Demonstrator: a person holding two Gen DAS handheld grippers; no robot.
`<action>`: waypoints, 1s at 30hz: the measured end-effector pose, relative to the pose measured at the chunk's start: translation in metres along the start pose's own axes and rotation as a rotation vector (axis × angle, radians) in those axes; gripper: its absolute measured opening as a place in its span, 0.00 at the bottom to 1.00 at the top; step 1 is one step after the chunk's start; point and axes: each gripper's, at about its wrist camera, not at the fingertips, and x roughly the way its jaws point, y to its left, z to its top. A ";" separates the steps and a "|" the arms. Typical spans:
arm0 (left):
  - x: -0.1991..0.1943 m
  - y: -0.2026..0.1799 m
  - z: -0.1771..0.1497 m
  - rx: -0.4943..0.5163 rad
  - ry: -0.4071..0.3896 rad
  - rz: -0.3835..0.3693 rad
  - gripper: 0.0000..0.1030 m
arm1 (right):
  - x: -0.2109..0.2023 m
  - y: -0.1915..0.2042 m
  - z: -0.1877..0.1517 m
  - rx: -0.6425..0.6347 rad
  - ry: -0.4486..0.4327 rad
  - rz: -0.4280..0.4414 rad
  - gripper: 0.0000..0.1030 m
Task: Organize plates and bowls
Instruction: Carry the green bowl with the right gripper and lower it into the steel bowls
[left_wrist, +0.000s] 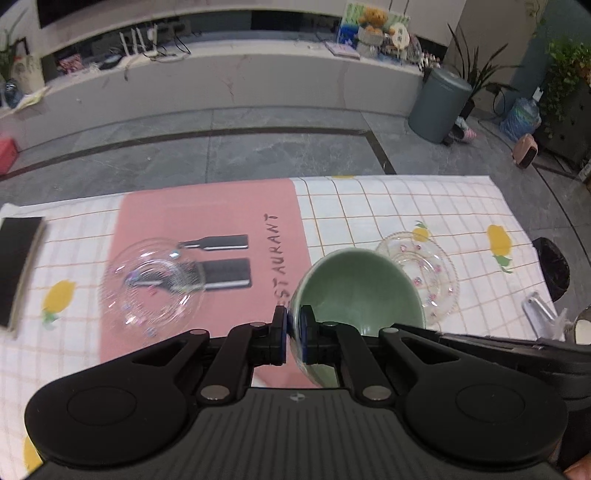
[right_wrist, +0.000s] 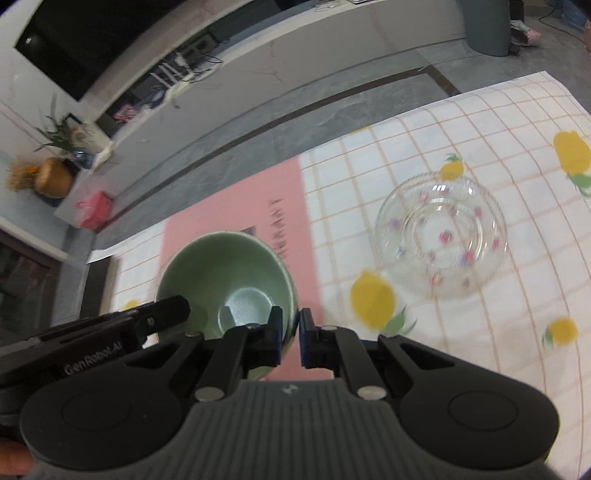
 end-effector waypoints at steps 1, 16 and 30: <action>-0.012 0.001 -0.006 -0.003 -0.009 0.006 0.07 | -0.008 0.005 -0.008 -0.004 -0.003 0.013 0.06; -0.120 0.064 -0.126 -0.169 -0.058 0.044 0.07 | -0.067 0.078 -0.131 -0.140 0.053 0.143 0.06; -0.080 0.115 -0.205 -0.303 0.091 0.010 0.07 | -0.009 0.091 -0.194 -0.202 0.218 0.054 0.06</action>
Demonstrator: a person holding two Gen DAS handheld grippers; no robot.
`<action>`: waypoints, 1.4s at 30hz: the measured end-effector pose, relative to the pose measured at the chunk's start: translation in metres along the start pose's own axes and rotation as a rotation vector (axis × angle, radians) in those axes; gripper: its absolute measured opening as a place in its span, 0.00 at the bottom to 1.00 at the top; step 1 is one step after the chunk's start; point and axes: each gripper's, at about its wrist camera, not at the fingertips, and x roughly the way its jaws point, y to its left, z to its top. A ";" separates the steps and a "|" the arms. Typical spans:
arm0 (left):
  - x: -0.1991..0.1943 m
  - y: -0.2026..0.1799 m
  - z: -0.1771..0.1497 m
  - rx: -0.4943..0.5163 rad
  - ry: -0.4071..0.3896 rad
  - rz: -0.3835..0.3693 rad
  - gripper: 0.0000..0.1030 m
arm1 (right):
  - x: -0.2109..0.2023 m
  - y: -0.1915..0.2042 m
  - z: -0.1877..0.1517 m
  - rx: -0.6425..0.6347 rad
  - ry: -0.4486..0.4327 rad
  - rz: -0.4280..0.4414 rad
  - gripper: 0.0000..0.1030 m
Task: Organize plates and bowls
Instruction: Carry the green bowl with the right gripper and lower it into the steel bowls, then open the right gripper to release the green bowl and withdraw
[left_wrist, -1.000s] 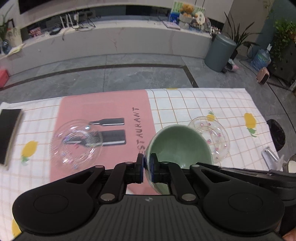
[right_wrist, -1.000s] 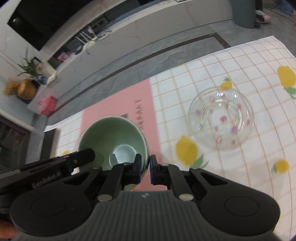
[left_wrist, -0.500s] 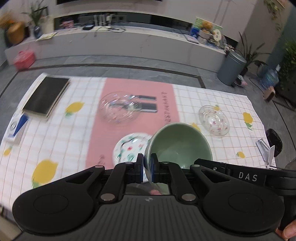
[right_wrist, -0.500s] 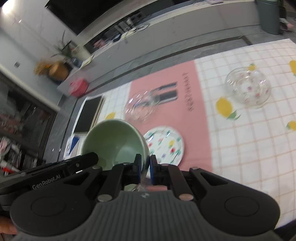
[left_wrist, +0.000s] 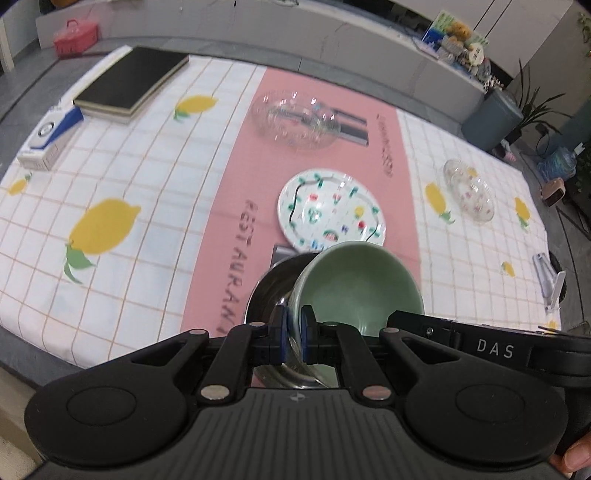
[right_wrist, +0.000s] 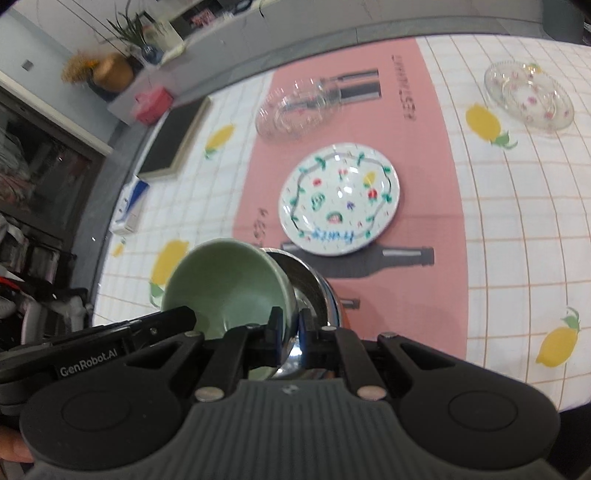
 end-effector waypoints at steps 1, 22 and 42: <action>0.003 0.001 -0.002 0.001 0.008 0.000 0.07 | 0.003 0.000 -0.001 -0.004 0.004 -0.009 0.06; 0.026 -0.002 -0.009 0.100 0.089 0.071 0.09 | 0.029 0.003 0.000 -0.034 0.067 -0.065 0.04; 0.037 -0.006 -0.006 0.131 0.119 0.102 0.09 | 0.039 0.006 0.004 -0.054 0.087 -0.091 0.08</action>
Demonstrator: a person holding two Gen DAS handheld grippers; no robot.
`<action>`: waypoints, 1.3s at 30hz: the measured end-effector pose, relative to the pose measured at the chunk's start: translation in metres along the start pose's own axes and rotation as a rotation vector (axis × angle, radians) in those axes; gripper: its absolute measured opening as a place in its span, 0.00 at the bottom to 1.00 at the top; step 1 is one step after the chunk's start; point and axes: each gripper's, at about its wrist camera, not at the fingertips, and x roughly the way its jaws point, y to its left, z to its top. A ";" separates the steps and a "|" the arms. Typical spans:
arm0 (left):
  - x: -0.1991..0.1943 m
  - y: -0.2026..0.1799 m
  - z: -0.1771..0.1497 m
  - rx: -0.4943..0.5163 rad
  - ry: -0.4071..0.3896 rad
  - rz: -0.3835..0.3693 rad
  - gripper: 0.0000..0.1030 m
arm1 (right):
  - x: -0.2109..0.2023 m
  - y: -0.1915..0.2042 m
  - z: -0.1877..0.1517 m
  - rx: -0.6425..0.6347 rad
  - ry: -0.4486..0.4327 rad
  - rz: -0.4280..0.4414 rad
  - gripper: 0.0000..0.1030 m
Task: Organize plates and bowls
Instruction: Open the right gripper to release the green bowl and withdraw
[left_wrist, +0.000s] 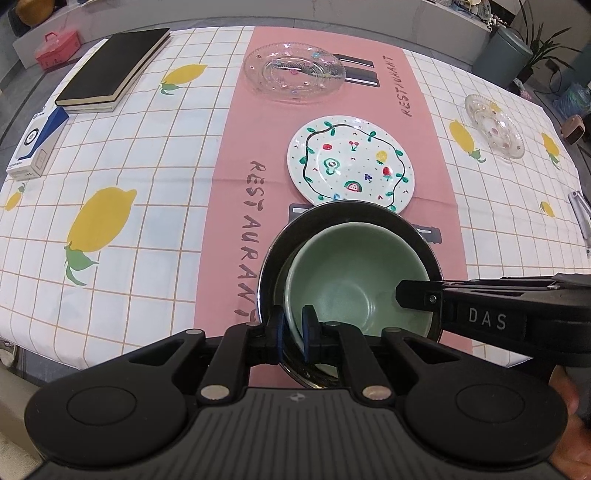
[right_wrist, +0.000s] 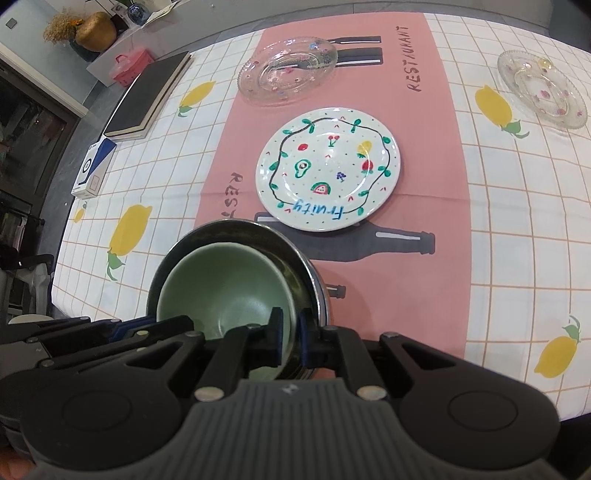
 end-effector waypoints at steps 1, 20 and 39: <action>0.000 0.000 0.000 -0.001 0.000 -0.003 0.10 | 0.000 0.000 0.000 0.000 0.002 0.003 0.09; -0.029 0.004 0.010 -0.012 -0.081 -0.027 0.21 | -0.045 0.006 0.005 -0.051 -0.112 0.054 0.29; -0.067 0.021 0.018 0.001 -0.409 -0.157 0.35 | -0.070 -0.092 -0.017 0.085 -0.409 0.021 0.40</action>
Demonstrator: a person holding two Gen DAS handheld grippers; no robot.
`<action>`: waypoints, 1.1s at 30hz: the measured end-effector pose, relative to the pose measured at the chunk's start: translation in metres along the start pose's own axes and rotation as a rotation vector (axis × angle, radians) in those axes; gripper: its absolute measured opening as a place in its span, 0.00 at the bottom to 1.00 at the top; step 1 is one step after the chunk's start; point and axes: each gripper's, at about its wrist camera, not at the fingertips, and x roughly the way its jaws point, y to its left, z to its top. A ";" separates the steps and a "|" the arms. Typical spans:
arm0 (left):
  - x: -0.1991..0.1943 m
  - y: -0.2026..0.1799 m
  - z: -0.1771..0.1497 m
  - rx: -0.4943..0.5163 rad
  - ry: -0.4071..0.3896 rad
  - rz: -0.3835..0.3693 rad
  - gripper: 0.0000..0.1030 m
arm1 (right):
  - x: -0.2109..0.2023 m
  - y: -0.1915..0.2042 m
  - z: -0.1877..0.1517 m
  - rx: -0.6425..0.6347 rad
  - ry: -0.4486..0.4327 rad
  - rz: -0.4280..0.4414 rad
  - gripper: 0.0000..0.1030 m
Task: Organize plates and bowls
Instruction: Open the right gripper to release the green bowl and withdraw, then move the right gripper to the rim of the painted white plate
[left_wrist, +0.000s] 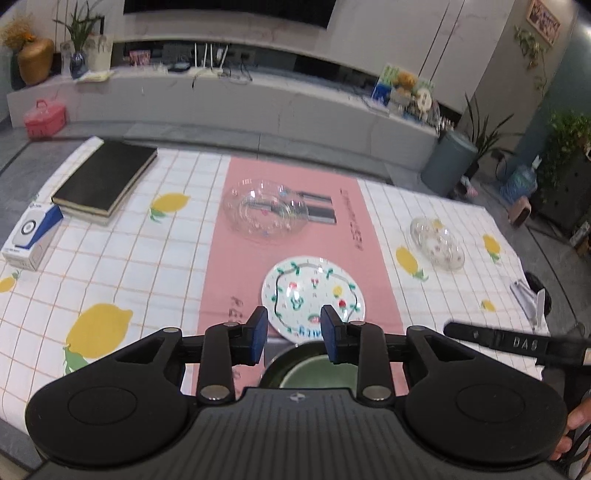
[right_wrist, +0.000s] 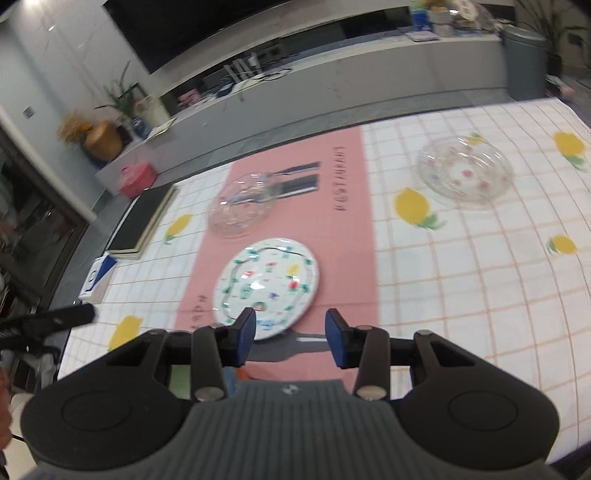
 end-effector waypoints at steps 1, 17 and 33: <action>0.000 0.001 -0.001 -0.003 -0.011 0.003 0.35 | 0.001 -0.004 -0.004 0.011 -0.001 -0.005 0.40; 0.082 0.015 0.033 0.123 0.133 0.076 0.35 | 0.034 -0.043 -0.002 0.084 0.027 -0.015 0.49; 0.156 0.051 0.053 0.097 0.226 -0.017 0.43 | 0.110 -0.057 0.042 0.060 0.085 0.039 0.52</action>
